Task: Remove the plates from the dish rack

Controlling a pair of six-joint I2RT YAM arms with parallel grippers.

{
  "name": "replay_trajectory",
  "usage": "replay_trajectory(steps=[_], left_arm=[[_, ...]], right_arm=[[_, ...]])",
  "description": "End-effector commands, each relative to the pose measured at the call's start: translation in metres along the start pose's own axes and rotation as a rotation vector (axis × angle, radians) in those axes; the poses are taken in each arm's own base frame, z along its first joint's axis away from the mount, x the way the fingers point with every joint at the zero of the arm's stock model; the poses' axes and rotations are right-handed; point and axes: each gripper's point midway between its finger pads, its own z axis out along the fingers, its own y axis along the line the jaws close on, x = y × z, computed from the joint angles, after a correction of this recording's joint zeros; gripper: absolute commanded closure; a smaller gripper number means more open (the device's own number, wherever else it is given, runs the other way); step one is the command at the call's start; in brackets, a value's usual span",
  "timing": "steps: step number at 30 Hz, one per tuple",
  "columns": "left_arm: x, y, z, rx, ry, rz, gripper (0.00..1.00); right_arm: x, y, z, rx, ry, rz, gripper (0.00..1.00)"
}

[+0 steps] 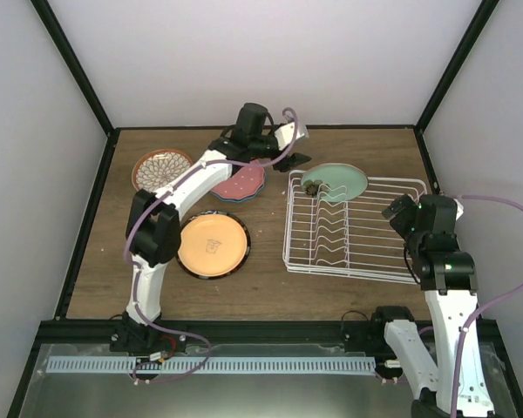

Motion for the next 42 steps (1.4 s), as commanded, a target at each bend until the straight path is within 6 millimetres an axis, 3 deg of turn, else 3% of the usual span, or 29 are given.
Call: replay_trajectory(steps=[1,10,18,21,23,26,29,42], left_arm=[[-0.014,-0.023,0.008,0.020,-0.020,0.229,0.33],[-0.010,-0.041,0.046,0.063,-0.044,0.291,0.33],[0.016,-0.053,0.083,0.069,0.003,0.321,0.34],[0.023,-0.048,0.094,0.049,0.006,0.300,0.45],[0.022,-0.047,0.097,0.038,-0.001,0.289,0.64],[0.019,-0.045,0.098,0.008,-0.010,0.285,0.86],[0.010,-0.039,0.095,-0.037,-0.034,0.288,0.96],[-0.059,-0.025,0.054,-0.203,-0.148,0.419,0.96]], right_arm=[[-0.007,-0.001,-0.004,0.010,-0.026,0.002,0.00],[-0.005,0.003,0.003,0.004,-0.011,-0.022,0.00],[-0.007,0.002,0.003,0.010,-0.017,-0.045,0.00],[-0.006,0.001,0.002,0.012,-0.014,-0.048,0.00],[-0.006,0.000,0.001,0.014,-0.016,-0.052,0.00],[-0.006,-0.004,-0.002,0.027,-0.025,-0.056,0.00],[-0.005,-0.007,-0.002,0.033,-0.024,-0.055,0.00],[-0.002,-0.005,0.005,0.034,-0.011,-0.052,0.00]])
